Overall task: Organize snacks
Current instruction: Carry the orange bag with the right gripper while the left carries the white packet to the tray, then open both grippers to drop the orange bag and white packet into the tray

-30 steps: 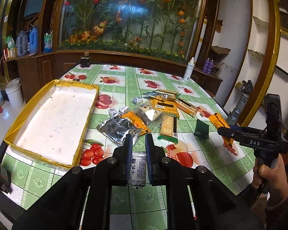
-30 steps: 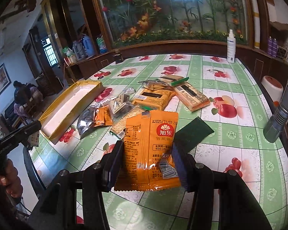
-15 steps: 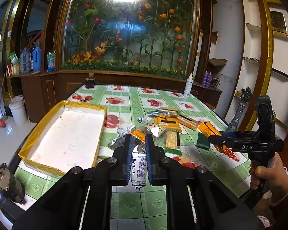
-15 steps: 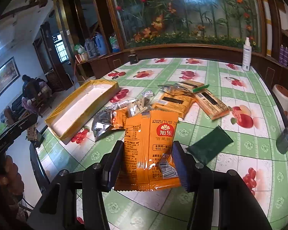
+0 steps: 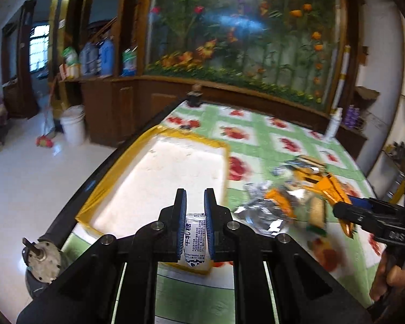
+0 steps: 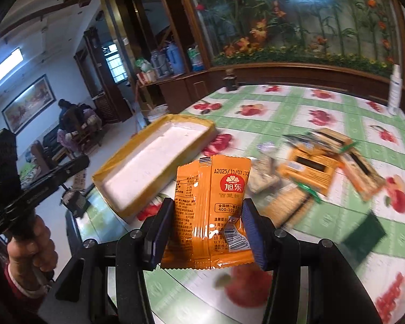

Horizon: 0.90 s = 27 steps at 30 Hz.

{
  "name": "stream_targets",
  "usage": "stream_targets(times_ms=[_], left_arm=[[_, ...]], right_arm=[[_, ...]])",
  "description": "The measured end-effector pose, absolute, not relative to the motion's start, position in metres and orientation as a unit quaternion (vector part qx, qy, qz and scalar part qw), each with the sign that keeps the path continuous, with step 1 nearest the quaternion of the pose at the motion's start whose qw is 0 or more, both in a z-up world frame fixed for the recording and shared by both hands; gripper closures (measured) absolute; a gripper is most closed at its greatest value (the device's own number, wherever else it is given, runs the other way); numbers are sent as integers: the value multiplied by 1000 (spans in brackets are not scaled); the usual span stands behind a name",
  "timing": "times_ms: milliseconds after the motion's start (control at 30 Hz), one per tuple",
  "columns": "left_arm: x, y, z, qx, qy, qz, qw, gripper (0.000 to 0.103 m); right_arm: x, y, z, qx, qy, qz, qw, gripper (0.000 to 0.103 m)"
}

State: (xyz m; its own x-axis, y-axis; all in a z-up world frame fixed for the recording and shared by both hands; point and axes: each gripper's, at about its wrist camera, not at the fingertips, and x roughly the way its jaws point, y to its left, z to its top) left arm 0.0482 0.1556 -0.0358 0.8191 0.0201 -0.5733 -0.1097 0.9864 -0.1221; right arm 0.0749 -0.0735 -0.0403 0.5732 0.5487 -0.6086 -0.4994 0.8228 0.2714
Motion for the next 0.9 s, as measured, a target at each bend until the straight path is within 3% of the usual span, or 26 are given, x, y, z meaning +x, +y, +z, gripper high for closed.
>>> stream_targets(times_ms=[367,900], left_arm=[[91,185,-72,-88,345,110,928,92],[111,207,-101,-119,385,121,907,92]], right_arm=[[150,69,-57,21,381,362,850,51],[189,130,-102,-6,431,372,822,49]])
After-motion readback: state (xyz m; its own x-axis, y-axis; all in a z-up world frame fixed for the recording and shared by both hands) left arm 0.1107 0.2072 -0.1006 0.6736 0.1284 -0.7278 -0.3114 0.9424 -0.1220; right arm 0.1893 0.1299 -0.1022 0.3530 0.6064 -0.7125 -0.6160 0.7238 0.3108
